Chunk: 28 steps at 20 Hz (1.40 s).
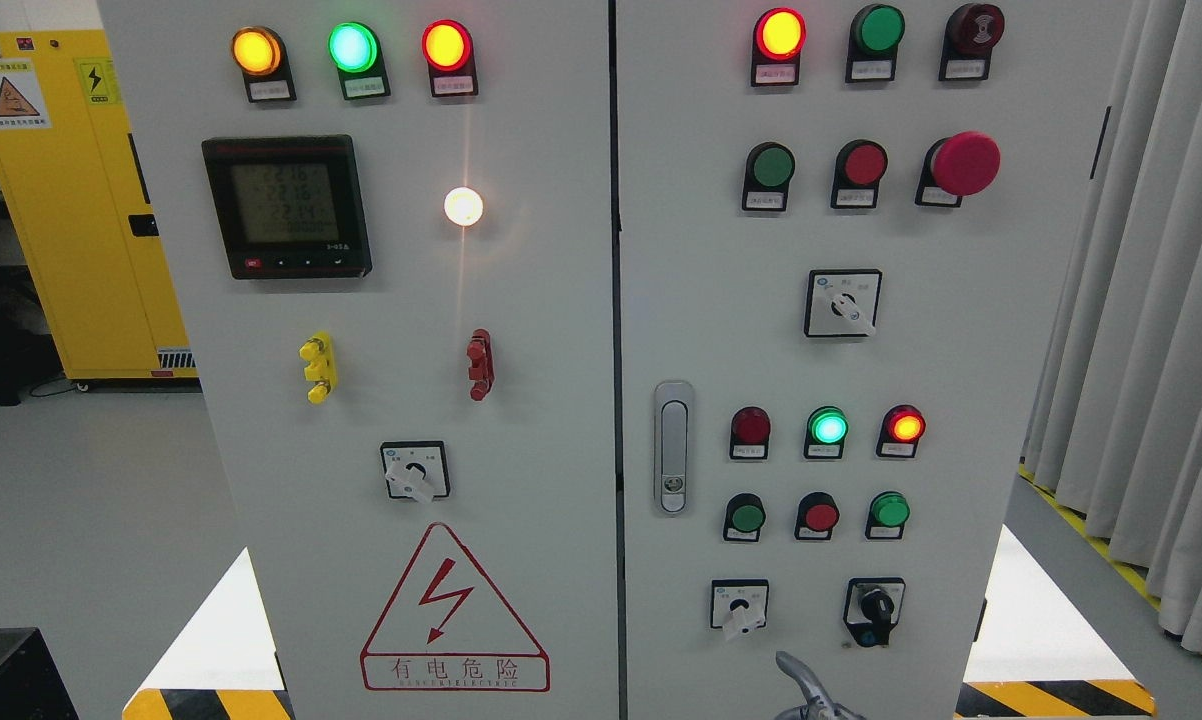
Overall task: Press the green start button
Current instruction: 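Raise the right hand toward the green button in the lowest button row, then press the green button with the right hand's extended finger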
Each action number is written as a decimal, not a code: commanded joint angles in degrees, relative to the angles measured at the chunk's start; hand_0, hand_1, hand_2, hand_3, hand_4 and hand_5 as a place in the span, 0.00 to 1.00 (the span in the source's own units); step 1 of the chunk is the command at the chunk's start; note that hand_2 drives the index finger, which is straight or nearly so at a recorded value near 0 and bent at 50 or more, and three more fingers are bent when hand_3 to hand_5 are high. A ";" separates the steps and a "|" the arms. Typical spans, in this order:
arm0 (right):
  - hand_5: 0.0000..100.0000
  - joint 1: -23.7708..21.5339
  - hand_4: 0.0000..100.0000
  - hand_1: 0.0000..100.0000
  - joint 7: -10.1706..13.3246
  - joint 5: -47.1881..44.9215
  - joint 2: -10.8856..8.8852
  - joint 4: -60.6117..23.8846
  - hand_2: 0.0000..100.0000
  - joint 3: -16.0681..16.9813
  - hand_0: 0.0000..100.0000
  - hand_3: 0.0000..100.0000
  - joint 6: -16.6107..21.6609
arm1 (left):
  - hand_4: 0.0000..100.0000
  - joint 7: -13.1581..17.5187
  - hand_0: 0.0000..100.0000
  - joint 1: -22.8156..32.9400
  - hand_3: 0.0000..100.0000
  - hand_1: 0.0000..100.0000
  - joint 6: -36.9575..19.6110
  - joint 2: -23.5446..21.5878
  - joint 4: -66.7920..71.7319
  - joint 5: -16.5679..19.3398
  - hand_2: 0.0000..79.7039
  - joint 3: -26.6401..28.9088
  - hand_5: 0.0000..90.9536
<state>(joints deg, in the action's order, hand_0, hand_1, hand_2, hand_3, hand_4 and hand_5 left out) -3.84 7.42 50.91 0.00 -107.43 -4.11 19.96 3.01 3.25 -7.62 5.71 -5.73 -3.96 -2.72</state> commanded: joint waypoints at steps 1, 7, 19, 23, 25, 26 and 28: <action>1.00 6.55 1.00 0.91 0.22 8.31 1.58 2.31 0.00 4.19 0.56 0.93 -0.89 | 0.00 -0.02 0.12 0.00 0.00 0.56 -0.03 0.00 -0.07 0.00 0.00 0.00 0.00; 0.98 10.43 0.97 0.92 0.66 12.80 1.40 4.24 0.00 3.67 0.61 0.88 -0.97 | 0.00 -0.02 0.12 0.00 0.00 0.56 -0.03 0.00 0.02 0.00 0.00 0.00 0.00; 0.98 15.61 0.97 0.93 0.14 12.63 1.23 9.87 0.00 -0.20 0.66 0.87 -2.73 | 0.00 -0.02 0.12 0.09 0.00 0.56 -0.03 0.00 0.02 0.00 0.00 0.00 0.00; 0.98 16.06 0.97 0.93 0.14 12.46 1.23 11.36 0.00 -0.29 0.68 0.87 -2.73 | 0.00 -0.02 0.12 0.00 0.00 0.56 -0.03 0.00 0.02 0.00 0.00 0.00 0.00; 0.98 16.23 0.97 0.93 0.14 12.46 1.23 11.89 0.00 -0.29 0.69 0.87 -2.73 | 0.00 -0.02 0.12 0.00 0.00 0.56 -0.03 0.00 0.02 0.00 0.00 0.00 0.00; 0.98 16.58 0.97 0.93 0.14 12.46 1.23 12.16 0.00 -0.29 0.69 0.87 -2.73 | 0.00 -0.02 0.12 0.00 0.00 0.56 -0.03 0.00 0.02 0.00 0.00 0.00 0.00; 0.98 17.11 0.97 0.93 0.14 12.37 1.23 13.12 0.00 -0.29 0.70 0.87 -2.73 | 0.00 -0.02 0.12 0.00 0.00 0.56 -0.03 0.00 0.02 0.00 0.00 0.00 0.00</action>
<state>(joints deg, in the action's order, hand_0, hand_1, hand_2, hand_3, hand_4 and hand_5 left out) 11.94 7.58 63.37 0.00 -98.48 -3.47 17.26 3.01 3.27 -7.62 5.71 -5.73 -3.96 -2.73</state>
